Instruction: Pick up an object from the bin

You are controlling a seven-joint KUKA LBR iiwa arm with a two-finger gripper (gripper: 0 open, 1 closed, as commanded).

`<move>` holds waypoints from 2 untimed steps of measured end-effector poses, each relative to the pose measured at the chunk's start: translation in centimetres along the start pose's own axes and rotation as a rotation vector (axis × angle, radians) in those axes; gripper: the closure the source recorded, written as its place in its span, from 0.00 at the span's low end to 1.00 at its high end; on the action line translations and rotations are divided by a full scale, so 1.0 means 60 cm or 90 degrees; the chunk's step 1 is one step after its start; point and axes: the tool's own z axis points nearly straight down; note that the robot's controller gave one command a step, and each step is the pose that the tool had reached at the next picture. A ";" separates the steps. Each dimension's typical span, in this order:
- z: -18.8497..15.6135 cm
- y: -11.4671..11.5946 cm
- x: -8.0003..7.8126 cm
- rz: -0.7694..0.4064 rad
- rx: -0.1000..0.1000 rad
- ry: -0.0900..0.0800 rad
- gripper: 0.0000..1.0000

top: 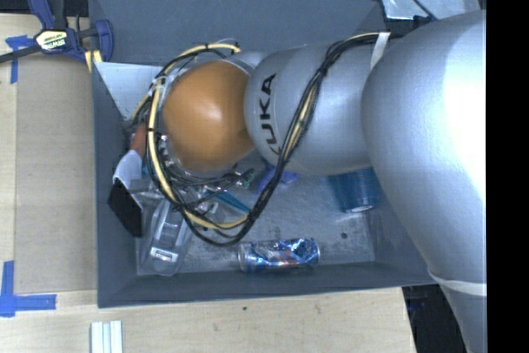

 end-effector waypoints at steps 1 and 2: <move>0.003 -0.014 -0.011 -0.261 0.020 -0.006 1.00; 0.003 -0.014 -0.011 -0.261 0.020 -0.006 1.00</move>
Offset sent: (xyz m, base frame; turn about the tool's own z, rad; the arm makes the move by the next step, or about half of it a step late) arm 0.0000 0.0000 0.0000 0.0000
